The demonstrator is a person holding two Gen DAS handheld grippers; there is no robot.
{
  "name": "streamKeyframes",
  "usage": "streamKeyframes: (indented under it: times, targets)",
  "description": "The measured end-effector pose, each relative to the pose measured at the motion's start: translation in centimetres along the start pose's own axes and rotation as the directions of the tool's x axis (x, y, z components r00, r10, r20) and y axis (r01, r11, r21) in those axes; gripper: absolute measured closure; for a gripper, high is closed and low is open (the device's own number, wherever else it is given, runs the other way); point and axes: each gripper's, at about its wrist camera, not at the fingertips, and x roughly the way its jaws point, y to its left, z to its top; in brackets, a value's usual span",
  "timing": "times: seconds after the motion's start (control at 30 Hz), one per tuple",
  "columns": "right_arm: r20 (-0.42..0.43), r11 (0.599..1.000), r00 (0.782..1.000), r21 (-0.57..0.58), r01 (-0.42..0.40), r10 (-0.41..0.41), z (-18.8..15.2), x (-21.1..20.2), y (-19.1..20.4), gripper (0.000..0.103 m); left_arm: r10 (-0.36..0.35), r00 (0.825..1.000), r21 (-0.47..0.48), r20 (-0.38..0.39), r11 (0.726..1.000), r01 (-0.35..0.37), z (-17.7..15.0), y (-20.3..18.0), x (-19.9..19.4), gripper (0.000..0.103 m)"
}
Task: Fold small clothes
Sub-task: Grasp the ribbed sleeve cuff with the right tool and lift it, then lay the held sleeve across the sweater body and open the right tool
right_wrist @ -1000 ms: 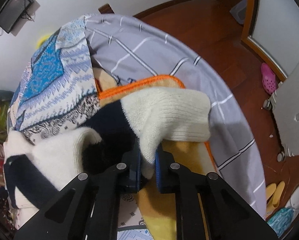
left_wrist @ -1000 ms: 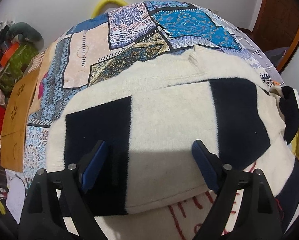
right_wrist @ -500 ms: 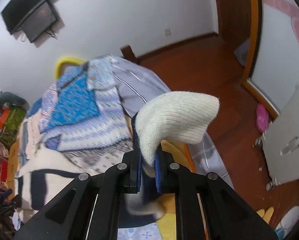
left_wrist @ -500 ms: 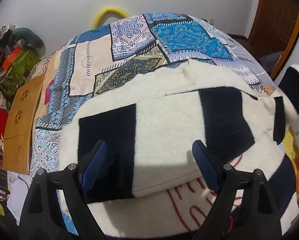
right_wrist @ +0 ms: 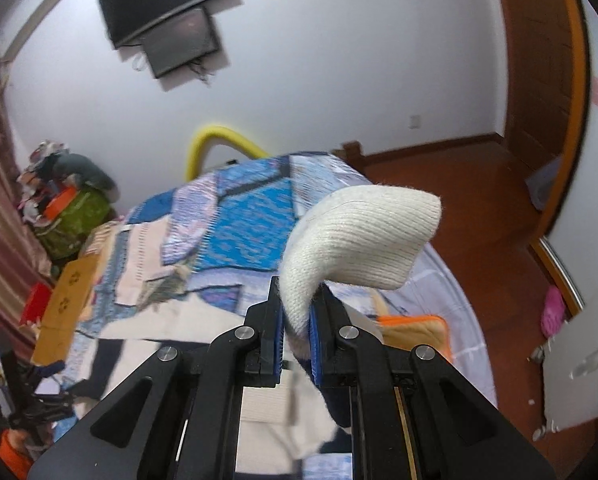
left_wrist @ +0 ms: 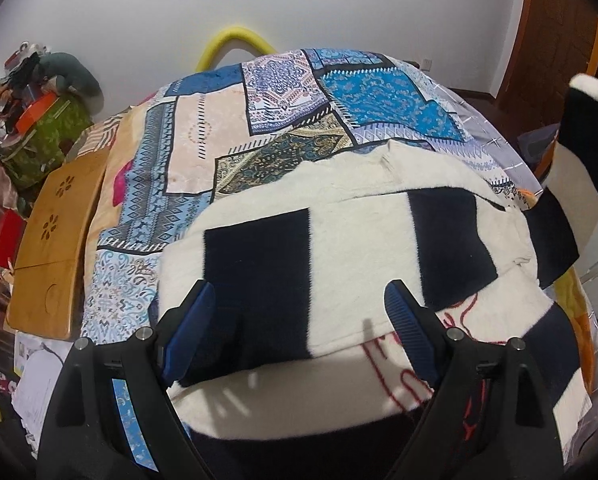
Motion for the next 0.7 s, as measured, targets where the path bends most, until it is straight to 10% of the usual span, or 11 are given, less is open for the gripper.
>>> streamKeyframes:
  times: [0.7]
  targets:
    - [-0.109,0.966,0.979,-0.175,-0.189,0.171,-1.3,5.7,16.3,0.094,-0.019,0.998,-0.141,0.060,0.990,0.027,-2.8,7.4,-3.2,0.016]
